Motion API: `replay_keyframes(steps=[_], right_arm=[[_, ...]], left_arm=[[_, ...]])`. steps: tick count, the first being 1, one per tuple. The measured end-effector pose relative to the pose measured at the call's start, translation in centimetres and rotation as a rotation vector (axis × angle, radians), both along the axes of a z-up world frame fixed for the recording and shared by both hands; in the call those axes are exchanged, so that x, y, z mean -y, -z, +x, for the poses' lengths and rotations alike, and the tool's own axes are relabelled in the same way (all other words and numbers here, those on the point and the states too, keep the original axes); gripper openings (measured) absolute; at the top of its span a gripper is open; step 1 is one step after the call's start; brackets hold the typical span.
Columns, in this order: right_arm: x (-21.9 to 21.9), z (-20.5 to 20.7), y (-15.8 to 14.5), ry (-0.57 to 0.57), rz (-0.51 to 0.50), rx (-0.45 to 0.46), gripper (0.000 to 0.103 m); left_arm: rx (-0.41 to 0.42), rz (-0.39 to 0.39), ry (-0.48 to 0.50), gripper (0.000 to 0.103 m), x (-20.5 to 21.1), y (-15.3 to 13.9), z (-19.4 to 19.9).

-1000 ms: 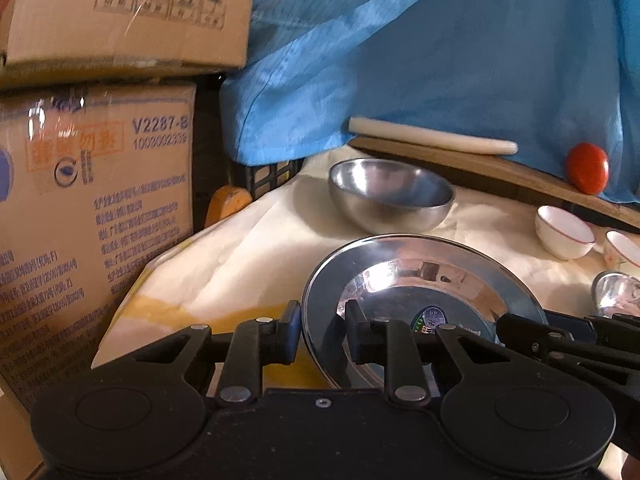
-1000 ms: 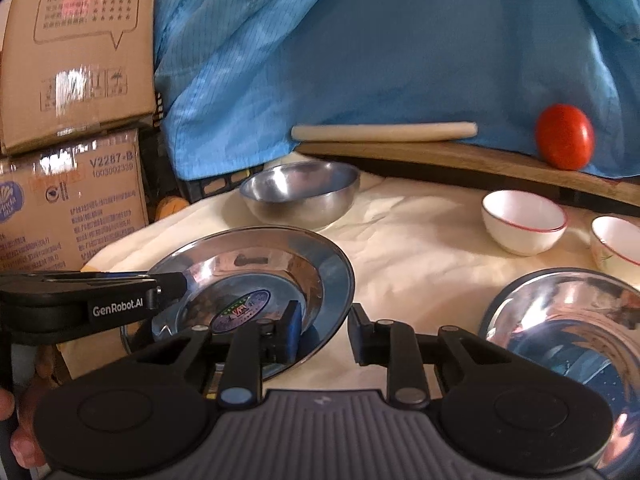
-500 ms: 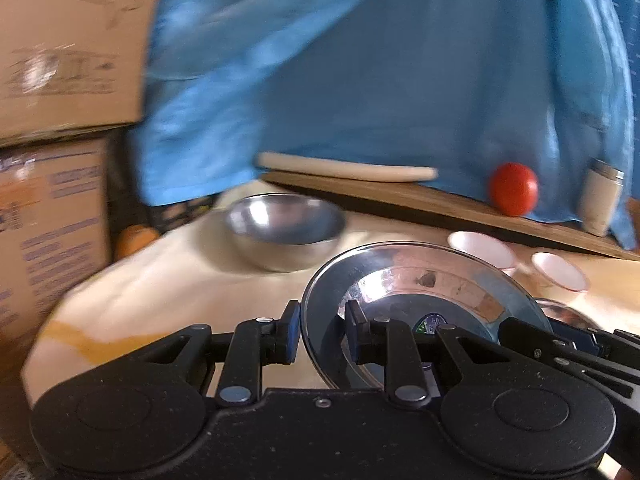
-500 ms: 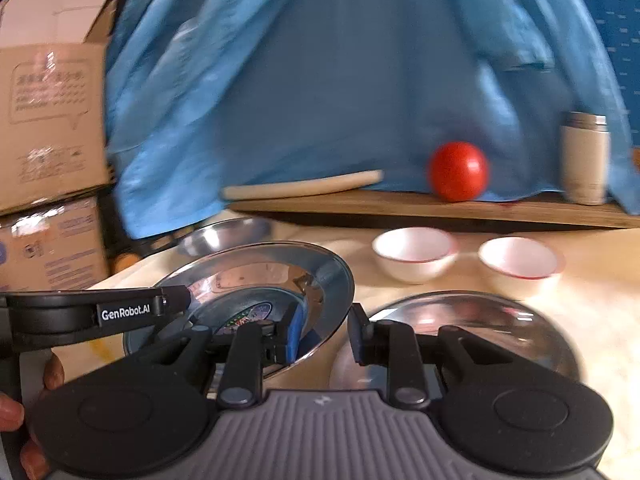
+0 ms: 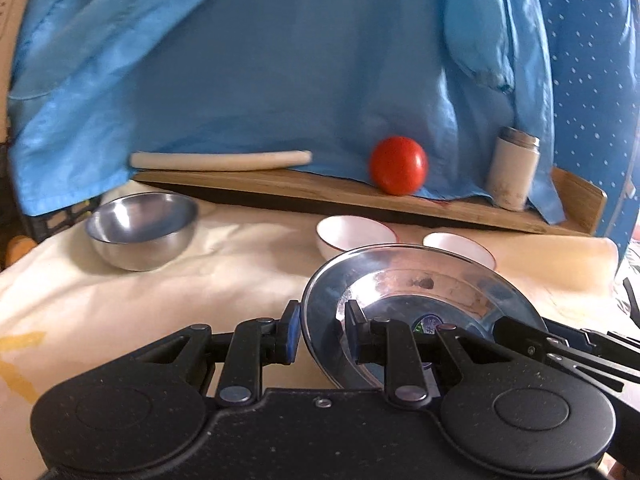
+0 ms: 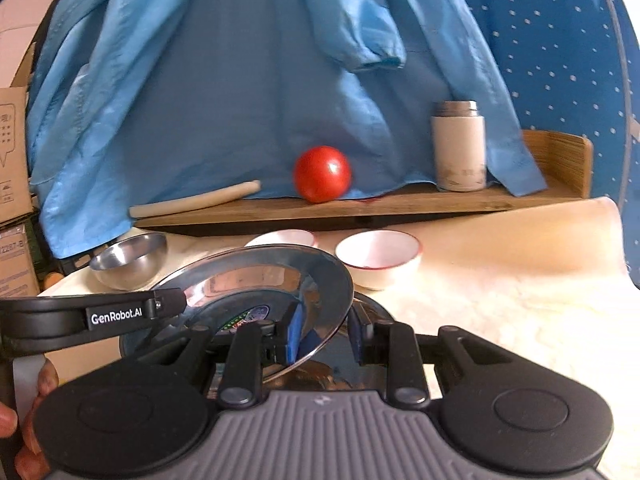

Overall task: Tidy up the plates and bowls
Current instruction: 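Lift the plate stack with both tools and carry it toward the white bowls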

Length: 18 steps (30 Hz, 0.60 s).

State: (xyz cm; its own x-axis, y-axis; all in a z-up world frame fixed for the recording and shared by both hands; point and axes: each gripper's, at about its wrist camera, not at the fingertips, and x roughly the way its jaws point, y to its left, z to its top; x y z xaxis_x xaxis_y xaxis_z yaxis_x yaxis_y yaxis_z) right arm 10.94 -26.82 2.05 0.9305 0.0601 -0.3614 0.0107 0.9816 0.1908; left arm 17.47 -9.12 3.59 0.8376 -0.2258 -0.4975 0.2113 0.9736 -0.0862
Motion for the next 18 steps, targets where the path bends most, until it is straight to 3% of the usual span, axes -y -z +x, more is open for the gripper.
replay_keyframes(steps=[18], right_arm=[[1.3, -1.1, 1.6, 0.019, -0.019, -0.030, 0.028]], left_arm=[[-0.028, 0.044, 0.026, 0.025, 1.9, 1.4, -0.5]])
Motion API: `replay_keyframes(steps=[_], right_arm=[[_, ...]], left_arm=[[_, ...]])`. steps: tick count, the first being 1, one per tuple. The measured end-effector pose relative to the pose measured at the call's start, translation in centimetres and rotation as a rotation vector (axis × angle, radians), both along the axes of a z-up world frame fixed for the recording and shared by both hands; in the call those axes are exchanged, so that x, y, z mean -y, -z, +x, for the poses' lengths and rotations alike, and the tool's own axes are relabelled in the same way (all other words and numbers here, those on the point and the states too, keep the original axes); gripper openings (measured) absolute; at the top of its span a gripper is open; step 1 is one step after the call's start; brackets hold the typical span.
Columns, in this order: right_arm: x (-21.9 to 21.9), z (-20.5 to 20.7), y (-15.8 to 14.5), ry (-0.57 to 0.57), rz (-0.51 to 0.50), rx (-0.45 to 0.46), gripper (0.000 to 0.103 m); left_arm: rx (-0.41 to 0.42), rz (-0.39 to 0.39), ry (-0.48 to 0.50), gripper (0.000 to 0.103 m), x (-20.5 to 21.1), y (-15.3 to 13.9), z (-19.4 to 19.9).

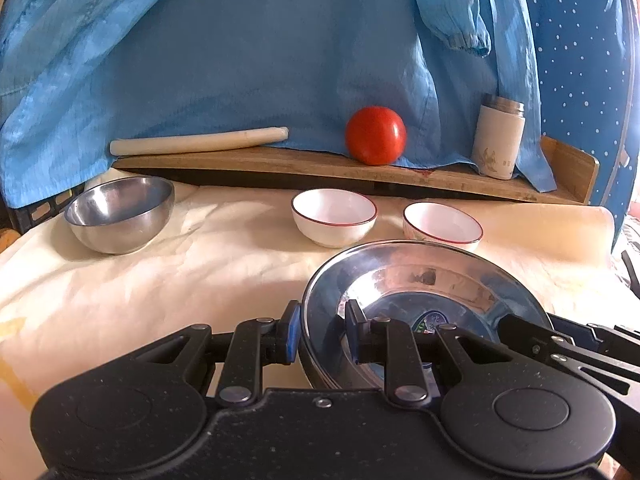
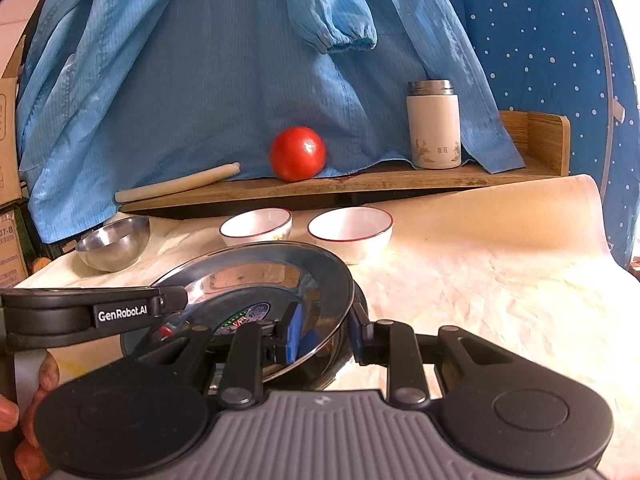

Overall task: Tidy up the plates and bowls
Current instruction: 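Lift the plate stack with both tools and carry it toward the white bowls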

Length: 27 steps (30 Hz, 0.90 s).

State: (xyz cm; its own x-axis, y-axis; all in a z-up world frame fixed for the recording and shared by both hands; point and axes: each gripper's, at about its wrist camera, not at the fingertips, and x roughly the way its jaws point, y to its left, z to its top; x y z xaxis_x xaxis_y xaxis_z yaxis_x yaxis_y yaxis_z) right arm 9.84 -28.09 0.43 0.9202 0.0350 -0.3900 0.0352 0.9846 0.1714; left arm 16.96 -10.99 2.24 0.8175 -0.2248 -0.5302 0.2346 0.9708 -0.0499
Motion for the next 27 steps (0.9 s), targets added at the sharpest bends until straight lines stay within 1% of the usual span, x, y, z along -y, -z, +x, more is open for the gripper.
replay_keyframes(steps=[6, 14, 17, 20, 26, 27], right_arm=[[-0.5, 0.0, 0.1, 0.008, -0.041, 0.004, 0.029], [-1.6, 0.3, 0.3, 0.012, -0.132, 0.007, 0.033], [-2.2, 0.3, 0.4, 0.011, -0.173, 0.011, 0.037], [-2.6, 0.4, 0.6, 0.013, -0.203, 0.012, 0.038], [-2.7, 0.1, 0.9, 0.020, -0.233, 0.017, 0.043], [-2.6, 0.2, 0.9, 0.020, -0.234, 0.016, 0.045]], left_arm=[[0.012, 0.017, 0.001, 0.026, 0.3, 0.1, -0.1], [0.019, 0.039, -0.001, 0.026, 0.6, 0.1, -0.2], [0.020, 0.040, 0.000, 0.026, 0.5, 0.2, -0.3], [0.023, 0.043, 0.003, 0.027, 0.6, 0.2, -0.4], [0.019, 0.022, 0.003, 0.028, 0.2, 0.3, -0.5], [0.019, 0.019, 0.002, 0.028, 0.2, 0.2, -0.6]])
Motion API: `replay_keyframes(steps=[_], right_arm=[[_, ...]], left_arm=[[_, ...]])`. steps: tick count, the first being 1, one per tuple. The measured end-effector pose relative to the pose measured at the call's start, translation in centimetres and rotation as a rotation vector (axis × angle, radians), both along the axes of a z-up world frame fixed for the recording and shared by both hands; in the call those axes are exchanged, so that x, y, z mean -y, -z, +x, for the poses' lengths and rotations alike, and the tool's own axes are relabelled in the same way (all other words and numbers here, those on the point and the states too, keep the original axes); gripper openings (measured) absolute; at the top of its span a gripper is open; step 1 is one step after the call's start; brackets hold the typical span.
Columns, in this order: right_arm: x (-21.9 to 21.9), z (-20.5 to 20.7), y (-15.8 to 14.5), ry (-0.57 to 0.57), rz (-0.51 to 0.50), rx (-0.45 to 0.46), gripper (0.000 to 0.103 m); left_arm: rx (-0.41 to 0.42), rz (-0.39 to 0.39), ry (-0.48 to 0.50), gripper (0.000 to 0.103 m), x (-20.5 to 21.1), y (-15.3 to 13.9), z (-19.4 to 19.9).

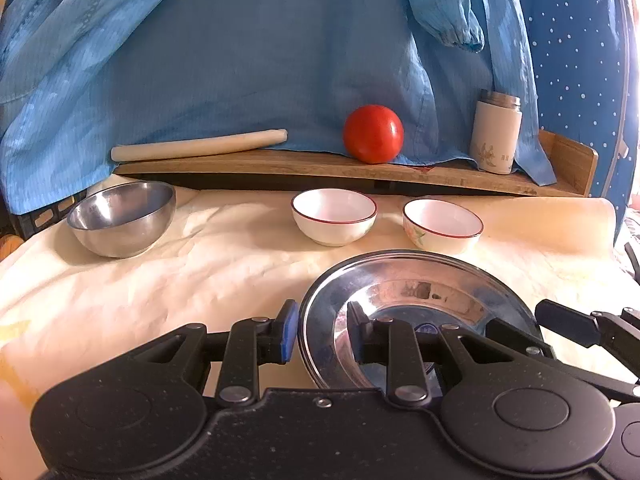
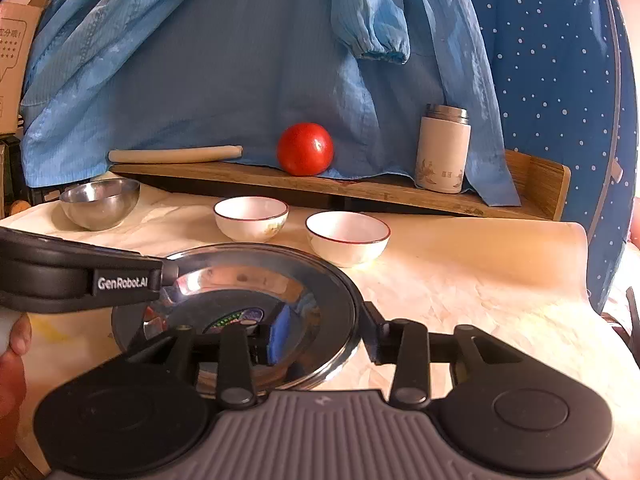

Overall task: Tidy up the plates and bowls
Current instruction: 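Lift the plate stack with both tools and carry it toward the white bowls, then lower the plate stack onto the table and open both tools, then move both tools to the small steel bowl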

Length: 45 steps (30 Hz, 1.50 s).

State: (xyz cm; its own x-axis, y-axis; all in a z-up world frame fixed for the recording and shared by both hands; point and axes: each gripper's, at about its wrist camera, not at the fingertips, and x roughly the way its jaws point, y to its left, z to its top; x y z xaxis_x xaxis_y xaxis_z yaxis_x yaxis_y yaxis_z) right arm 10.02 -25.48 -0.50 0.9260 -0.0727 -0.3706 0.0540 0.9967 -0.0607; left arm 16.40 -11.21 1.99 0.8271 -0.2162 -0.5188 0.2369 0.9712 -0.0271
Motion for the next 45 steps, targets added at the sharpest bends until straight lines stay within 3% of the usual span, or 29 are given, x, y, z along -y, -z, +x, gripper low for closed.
replay_keyframes(steps=[2, 3, 5, 9, 11, 13, 14, 21, 31, 38, 45], right_arm=[[0.1, 0.0, 0.1, 0.000, 0.008, 0.002, 0.047], [0.2, -0.1, 0.1, 0.004, 0.019, 0.006, 0.052], [0.6, -0.4, 0.0, 0.017, 0.040, 0.025, 0.062], [1.3, -1.5, -0.2, 0.057, 0.039, 0.074, 0.086], [1.7, -2.2, -0.4, 0.074, 0.058, 0.093, 0.093], [1.9, -2.8, -0.7, 0.084, 0.075, 0.113, 0.102], [2.1, -3.0, -0.8, 0.086, 0.080, 0.125, 0.103], [0.9, -3.2, -1.8, 0.050, 0.078, 0.150, 0.103], [-2.3, -1.0, -2.2, -0.041, 0.064, 0.110, 0.103], [-5.2, 1.5, -2.2, -0.099, 0.086, 0.080, 0.103], [-8.6, 5.9, -2.7, -0.188, 0.153, 0.044, 0.103]], left_arm=[[0.001, -0.019, -0.005, 0.036, -0.3, 0.0, -0.1], [0.001, -0.032, -0.005, 0.039, -0.4, 0.1, -0.1], [-0.003, -0.062, -0.013, 0.056, -0.9, 0.2, -0.2], [-0.004, -0.094, -0.017, 0.070, -1.6, 0.3, -0.3], [0.006, -0.108, -0.024, 0.088, -2.1, 0.2, -0.4], [0.023, -0.126, -0.040, 0.097, -2.8, -0.1, -0.6], [0.032, -0.137, -0.050, 0.102, -3.1, -0.3, -0.7], [0.062, -0.172, -0.123, 0.102, -6.8, -1.0, -0.8], [0.088, -0.112, -0.258, 0.102, -13.4, -0.8, 0.6], [0.067, -0.080, -0.328, 0.102, -17.8, -0.5, 2.0], [0.047, -0.130, -0.406, 0.102, -21.3, -1.2, 4.2]])
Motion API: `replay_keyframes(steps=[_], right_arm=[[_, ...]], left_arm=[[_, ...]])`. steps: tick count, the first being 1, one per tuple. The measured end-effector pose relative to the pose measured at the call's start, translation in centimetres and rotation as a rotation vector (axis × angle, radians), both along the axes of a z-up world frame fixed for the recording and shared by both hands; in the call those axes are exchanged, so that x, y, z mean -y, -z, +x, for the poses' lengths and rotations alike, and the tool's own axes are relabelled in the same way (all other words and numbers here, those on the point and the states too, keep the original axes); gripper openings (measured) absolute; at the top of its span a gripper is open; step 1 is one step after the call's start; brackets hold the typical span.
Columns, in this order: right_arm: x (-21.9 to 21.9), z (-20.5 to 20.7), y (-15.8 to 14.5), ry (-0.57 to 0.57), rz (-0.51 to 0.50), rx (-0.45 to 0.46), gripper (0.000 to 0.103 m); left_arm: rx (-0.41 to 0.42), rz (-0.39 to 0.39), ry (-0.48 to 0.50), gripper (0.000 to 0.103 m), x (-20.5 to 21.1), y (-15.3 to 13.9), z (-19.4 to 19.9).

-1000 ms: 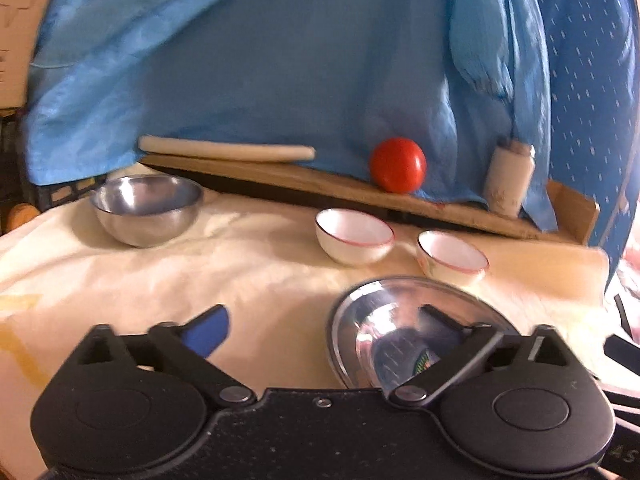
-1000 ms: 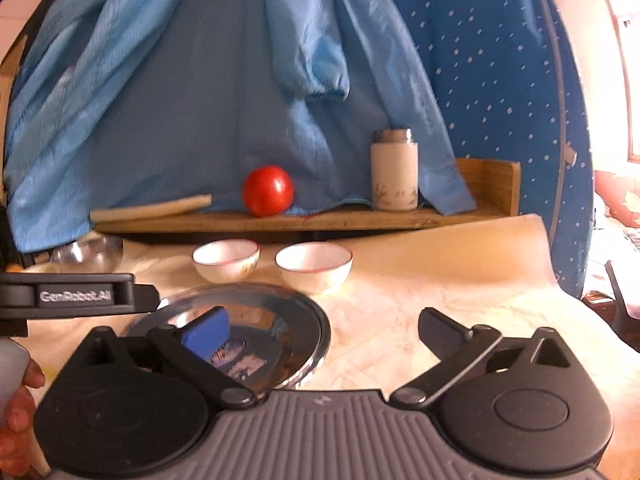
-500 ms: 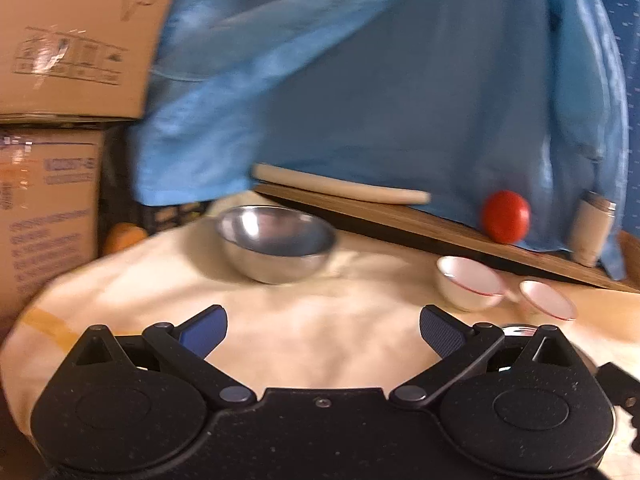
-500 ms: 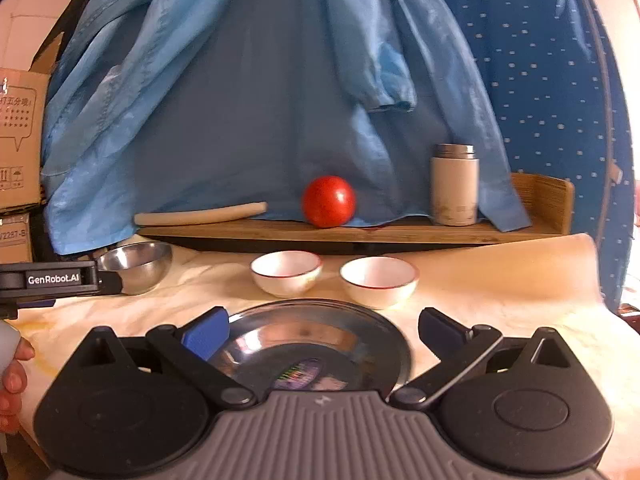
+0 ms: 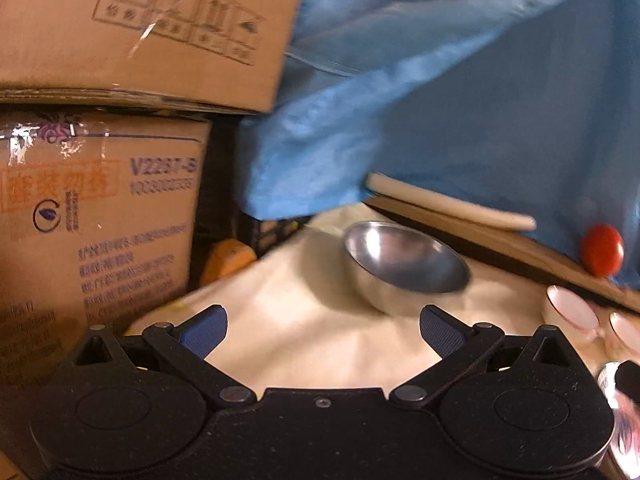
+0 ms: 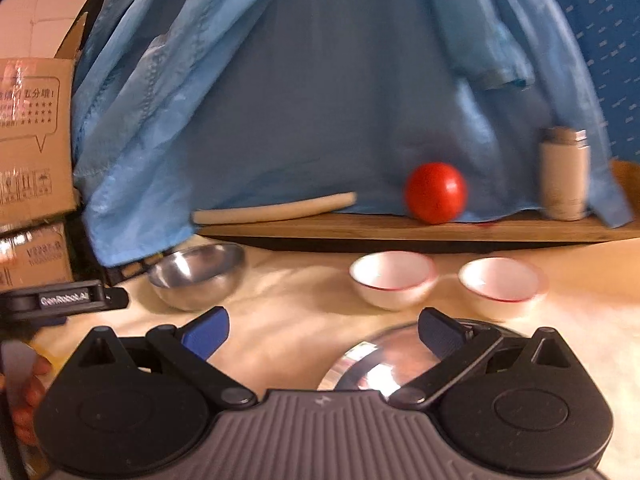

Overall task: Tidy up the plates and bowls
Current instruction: 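Move both tools to the small steel bowl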

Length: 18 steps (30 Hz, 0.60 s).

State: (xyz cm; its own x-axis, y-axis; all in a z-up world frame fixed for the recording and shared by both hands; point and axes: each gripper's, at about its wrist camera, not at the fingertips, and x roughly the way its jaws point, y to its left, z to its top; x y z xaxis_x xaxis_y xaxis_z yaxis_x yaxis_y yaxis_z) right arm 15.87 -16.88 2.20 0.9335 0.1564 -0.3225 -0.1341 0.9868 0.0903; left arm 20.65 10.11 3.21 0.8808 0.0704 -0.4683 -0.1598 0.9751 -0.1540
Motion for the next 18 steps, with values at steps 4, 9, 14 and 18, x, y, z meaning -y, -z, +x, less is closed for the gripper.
replay_keyframes(steps=[4, 9, 14, 18], right_arm=[[-1.2, 3.2, -0.4, -0.044, 0.100, -0.032, 0.103], [-1.8, 7.6, -0.4, -0.024, 0.240, -0.088, 0.103], [-2.2, 10.9, -0.3, 0.021, 0.286, -0.111, 0.103], [-2.8, 12.8, 0.3, 0.026, 0.291, -0.127, 0.102]], left_arm=[[-0.019, -0.065, -0.029, 0.102, -1.3, -0.1, 1.9], [-0.055, -0.129, -0.023, 0.102, -1.6, 0.1, 4.7], [-0.074, -0.137, -0.028, 0.102, -1.2, 0.6, 7.6], [-0.090, -0.131, -0.036, 0.102, -1.0, 1.3, 9.4]])
